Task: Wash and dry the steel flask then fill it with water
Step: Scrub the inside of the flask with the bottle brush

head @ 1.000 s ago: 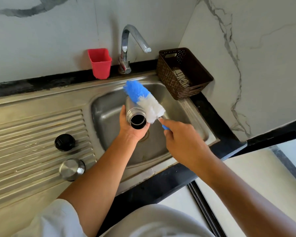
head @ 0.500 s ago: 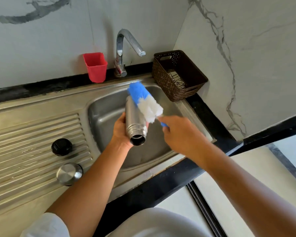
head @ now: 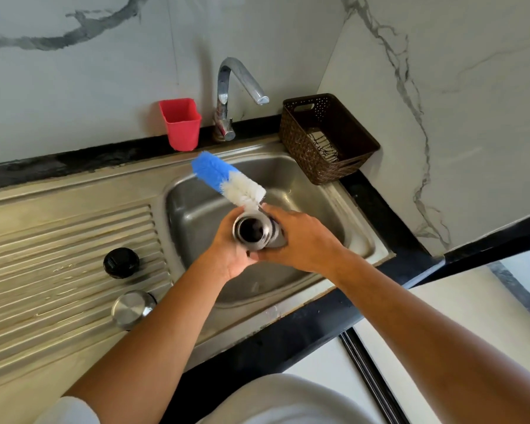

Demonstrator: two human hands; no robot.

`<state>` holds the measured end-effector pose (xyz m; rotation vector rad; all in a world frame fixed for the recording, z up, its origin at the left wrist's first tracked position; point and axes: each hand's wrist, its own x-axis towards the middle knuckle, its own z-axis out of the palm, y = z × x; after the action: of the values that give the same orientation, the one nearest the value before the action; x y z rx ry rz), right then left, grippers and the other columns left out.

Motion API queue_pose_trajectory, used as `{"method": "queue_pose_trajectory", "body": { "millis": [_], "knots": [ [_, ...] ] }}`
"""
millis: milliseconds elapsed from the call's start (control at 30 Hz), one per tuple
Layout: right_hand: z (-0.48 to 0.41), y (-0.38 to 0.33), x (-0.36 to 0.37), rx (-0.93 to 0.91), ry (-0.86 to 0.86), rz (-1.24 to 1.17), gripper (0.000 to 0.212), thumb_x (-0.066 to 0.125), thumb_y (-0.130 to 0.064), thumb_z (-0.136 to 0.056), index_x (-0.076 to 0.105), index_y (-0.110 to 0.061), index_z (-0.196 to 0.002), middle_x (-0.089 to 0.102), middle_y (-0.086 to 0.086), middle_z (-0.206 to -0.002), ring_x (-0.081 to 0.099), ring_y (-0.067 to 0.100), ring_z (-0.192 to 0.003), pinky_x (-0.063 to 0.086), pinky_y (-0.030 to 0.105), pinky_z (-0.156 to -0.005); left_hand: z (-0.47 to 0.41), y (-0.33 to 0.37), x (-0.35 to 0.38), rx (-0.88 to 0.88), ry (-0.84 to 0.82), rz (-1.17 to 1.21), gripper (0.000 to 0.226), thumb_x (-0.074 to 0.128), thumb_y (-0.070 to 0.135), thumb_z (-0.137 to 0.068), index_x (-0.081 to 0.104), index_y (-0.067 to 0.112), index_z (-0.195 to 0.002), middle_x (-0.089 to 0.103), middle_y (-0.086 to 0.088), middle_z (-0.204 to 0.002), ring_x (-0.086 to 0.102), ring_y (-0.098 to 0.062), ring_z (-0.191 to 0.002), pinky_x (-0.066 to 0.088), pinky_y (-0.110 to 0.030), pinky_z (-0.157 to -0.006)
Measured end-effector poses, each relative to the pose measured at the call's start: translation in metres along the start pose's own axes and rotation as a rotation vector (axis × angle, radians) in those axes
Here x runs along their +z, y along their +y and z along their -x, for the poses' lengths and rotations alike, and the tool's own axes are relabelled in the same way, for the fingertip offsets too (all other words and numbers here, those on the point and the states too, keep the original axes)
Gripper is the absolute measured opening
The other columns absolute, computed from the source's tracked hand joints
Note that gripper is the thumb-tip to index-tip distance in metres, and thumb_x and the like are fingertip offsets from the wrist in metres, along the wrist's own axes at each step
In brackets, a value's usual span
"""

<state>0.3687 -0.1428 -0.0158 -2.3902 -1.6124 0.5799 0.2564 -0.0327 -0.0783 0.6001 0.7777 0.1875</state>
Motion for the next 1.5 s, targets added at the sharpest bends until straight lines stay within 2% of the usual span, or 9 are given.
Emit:
{"method": "queue_pose_trajectory", "body": {
  "millis": [167, 267, 400, 500, 600, 833, 1067, 1367, 1500],
  "knots": [
    [-0.005, 0.004, 0.012, 0.200, -0.016, -0.532, 0.064, 0.068, -0.079, -0.077, 0.068, -0.032, -0.120, 0.075, -0.010, -0.098, 0.071, 0.005, -0.087, 0.061, 0.036, -0.083, 0.020, 0.009, 0.009, 0.297, -0.013, -0.444, 0.060, 0.020, 0.067, -0.105, 0.071, 0.039, -0.121, 0.080, 0.001, -0.110, 0.075, -0.014, -0.104, 0.059, -0.026, -0.089],
    [-0.002, 0.001, 0.008, 0.292, 0.001, -0.743, 0.058, 0.061, -0.074, -0.089, 0.069, -0.021, -0.111, 0.064, -0.010, -0.073, 0.056, 0.000, -0.049, 0.045, 0.022, -0.045, 0.024, 0.008, 0.001, 0.380, -0.144, -0.585, 0.054, 0.034, 0.066, -0.101, 0.063, 0.033, -0.133, 0.077, -0.003, -0.116, 0.075, -0.017, -0.104, 0.061, -0.029, -0.086],
    [-0.001, 0.006, 0.006, 0.469, 0.060, -0.835, 0.065, 0.045, -0.074, -0.097, 0.067, -0.013, -0.102, 0.051, 0.000, -0.066, 0.038, 0.008, -0.043, 0.032, 0.024, -0.039, 0.021, 0.002, 0.000, 0.423, -0.136, -0.681, 0.038, 0.066, 0.050, -0.096, 0.055, 0.046, -0.132, 0.076, 0.014, -0.110, 0.073, -0.005, -0.100, 0.058, -0.021, -0.082],
    [0.012, 0.025, -0.012, 0.478, 0.074, -0.596, 0.038, 0.045, -0.039, -0.110, 0.070, -0.012, -0.099, 0.056, 0.002, -0.071, 0.044, 0.011, -0.049, 0.036, 0.029, -0.047, 0.014, 0.002, -0.007, 0.319, -0.014, -0.653, 0.045, 0.079, 0.048, -0.088, 0.061, 0.037, -0.128, 0.079, 0.003, -0.100, 0.077, -0.015, -0.088, 0.064, -0.036, -0.079],
    [0.035, 0.047, -0.046, 0.402, 0.112, -0.321, 0.027, 0.050, -0.018, -0.108, 0.072, -0.023, -0.123, 0.061, -0.008, -0.072, 0.049, 0.004, -0.052, 0.039, 0.025, -0.053, 0.006, 0.007, -0.017, 0.289, 0.118, -0.699, 0.041, 0.087, 0.047, -0.080, 0.064, 0.036, -0.112, 0.078, 0.004, -0.090, 0.077, -0.015, -0.079, 0.061, -0.030, -0.065],
    [0.083, 0.025, -0.134, 0.271, 0.095, 0.209, 0.034, 0.047, -0.038, -0.109, 0.059, -0.060, -0.131, 0.069, -0.012, -0.096, 0.060, 0.008, -0.059, 0.049, 0.028, -0.057, -0.020, 0.018, -0.031, 0.184, 0.295, -0.992, 0.067, 0.087, 0.067, -0.061, 0.059, 0.035, -0.113, 0.072, 0.004, -0.104, 0.072, -0.020, -0.091, 0.061, -0.041, -0.086],
    [0.019, 0.004, -0.099, 0.213, 0.006, 0.527, 0.035, 0.051, -0.017, -0.101, 0.069, -0.034, -0.126, 0.070, 0.002, -0.112, 0.068, 0.029, -0.097, 0.057, 0.042, -0.082, -0.017, -0.001, 0.020, 0.450, 0.298, -1.648, 0.080, 0.076, 0.072, -0.067, 0.051, 0.031, -0.131, 0.066, 0.006, -0.112, 0.066, -0.023, -0.100, 0.057, -0.042, -0.087],
    [0.009, -0.009, -0.124, 0.183, 0.028, 0.641, 0.024, 0.055, -0.010, -0.096, 0.071, -0.024, -0.108, 0.070, 0.002, -0.100, 0.069, 0.029, -0.087, 0.059, 0.042, -0.076, -0.013, 0.008, 0.016, 0.533, 0.467, -1.659, 0.076, 0.076, 0.067, -0.071, 0.047, 0.033, -0.132, 0.062, 0.010, -0.104, 0.066, -0.020, -0.093, 0.058, -0.039, -0.078],
    [-0.004, -0.007, -0.112, 0.149, 0.011, 0.593, 0.033, 0.055, -0.009, -0.099, 0.067, -0.022, -0.126, 0.070, 0.005, -0.113, 0.069, 0.029, -0.098, 0.052, 0.036, -0.074, -0.015, 0.000, 0.031, 0.505, 0.430, -1.640, 0.076, 0.076, 0.068, -0.069, 0.048, 0.034, -0.131, 0.064, 0.010, -0.106, 0.065, -0.020, -0.093, 0.058, -0.041, -0.080]
  ]
}}
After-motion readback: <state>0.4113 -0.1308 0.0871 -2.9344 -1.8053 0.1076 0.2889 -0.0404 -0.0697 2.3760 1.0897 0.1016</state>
